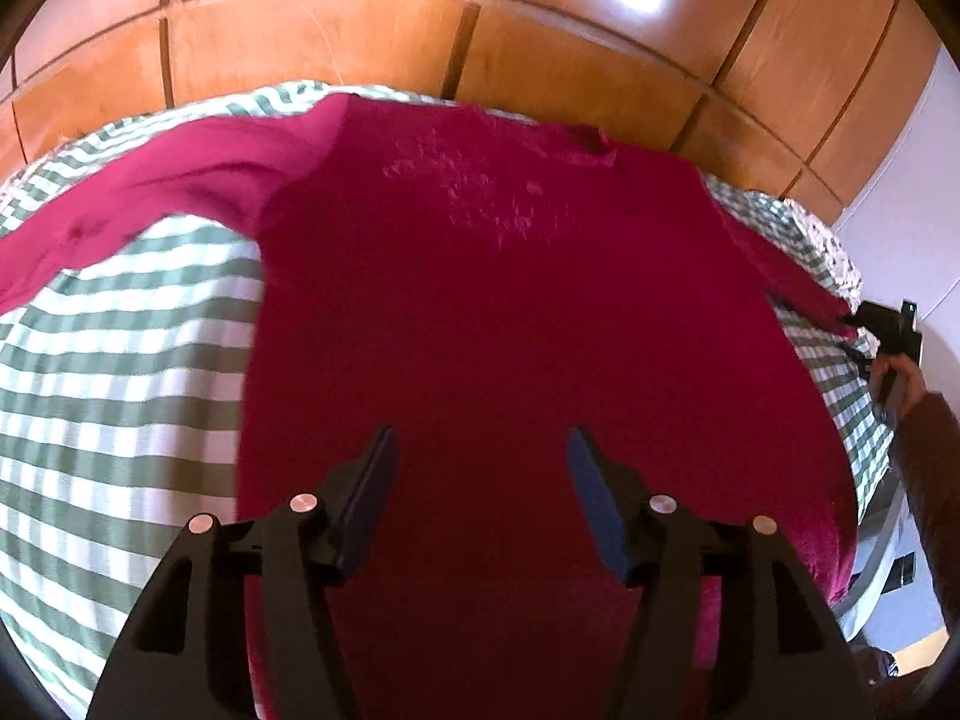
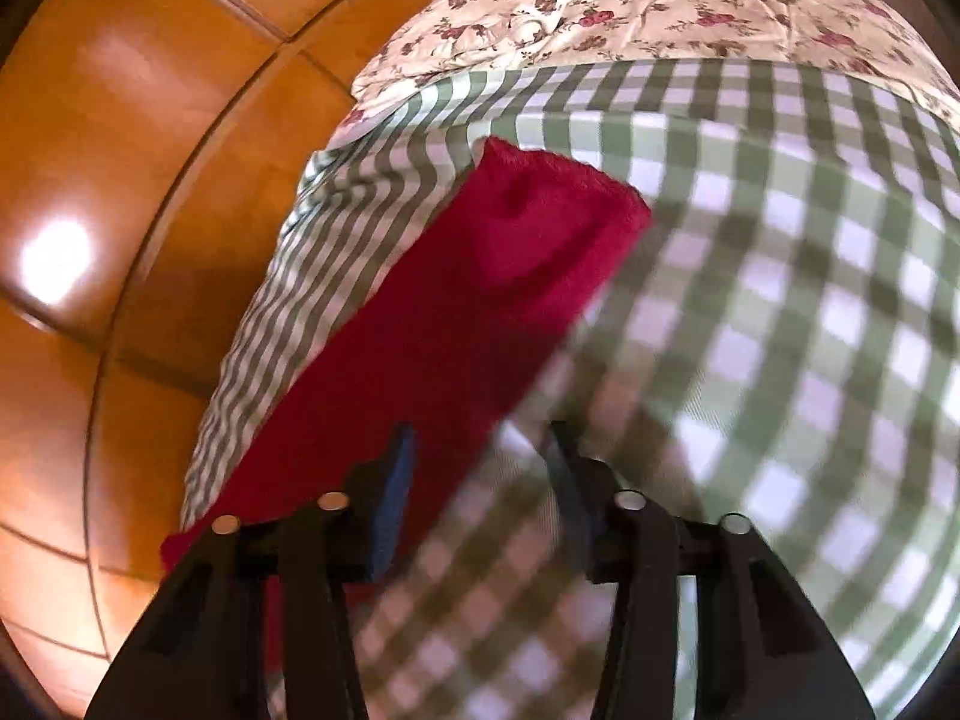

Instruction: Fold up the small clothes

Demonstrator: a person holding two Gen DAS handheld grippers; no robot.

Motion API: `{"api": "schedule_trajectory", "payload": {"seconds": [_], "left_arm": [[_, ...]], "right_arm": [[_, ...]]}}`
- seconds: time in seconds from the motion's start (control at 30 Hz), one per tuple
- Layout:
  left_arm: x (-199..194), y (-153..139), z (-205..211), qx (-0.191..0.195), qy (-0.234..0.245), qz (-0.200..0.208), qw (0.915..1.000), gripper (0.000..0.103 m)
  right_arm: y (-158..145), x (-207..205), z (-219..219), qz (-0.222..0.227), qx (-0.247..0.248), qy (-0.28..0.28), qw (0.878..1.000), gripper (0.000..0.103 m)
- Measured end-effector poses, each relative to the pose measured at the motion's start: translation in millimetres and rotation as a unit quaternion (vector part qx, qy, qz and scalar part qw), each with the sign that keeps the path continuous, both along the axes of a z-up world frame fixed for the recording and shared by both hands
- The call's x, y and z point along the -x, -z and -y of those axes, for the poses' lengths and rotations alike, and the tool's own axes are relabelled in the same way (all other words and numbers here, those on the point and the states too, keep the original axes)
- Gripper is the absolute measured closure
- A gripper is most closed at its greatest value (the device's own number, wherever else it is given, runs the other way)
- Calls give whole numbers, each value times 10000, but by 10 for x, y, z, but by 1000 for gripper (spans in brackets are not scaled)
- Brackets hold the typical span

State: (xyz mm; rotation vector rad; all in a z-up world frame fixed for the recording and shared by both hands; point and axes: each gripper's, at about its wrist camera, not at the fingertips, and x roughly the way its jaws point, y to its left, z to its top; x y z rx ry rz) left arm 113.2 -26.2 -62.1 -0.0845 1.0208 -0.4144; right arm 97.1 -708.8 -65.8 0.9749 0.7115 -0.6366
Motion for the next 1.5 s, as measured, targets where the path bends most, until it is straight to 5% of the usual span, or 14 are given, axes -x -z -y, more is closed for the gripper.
{"api": "schedule_trajectory", "payload": {"seconds": [0.07,0.23,0.47,0.7,0.93,1.0,1.1,1.33,1.5], "left_arm": [[22,28,5,-13,-17,-59,10000,43],[-29,62,-12,101,-79,-89,9999,43],[-111,7,-6,520,-88,-40,9986,38],[-150,-102,-119,735,-135,82,9972,36],[-262,-120,-261,1014,-296,45,9944,36],[-304,-109,-269,1054,-327,14,9939,36],[-370,-93,-265,1081,-357,-20,9935,36],[-587,-10,-277,1161,-551,-201,9915,37],[-859,57,-246,1141,-713,-328,9904,41]], "right_arm": [[-35,-103,10,-75,31,-112,9999,96],[-583,-157,-233,615,578,-679,9941,97],[-1324,-927,-1595,1310,1230,-2761,9442,97],[-1236,-1549,-3116,1379,1105,-4235,8885,97],[-940,-1692,-4220,1116,1014,-5334,8323,97],[-872,-1658,-4362,1023,991,-5470,8249,86],[-842,-1606,-4383,1084,932,-5391,8300,53],[-611,-1124,-3920,793,976,-5008,8563,53],[-184,-827,-3380,224,744,-4392,8950,53]]}}
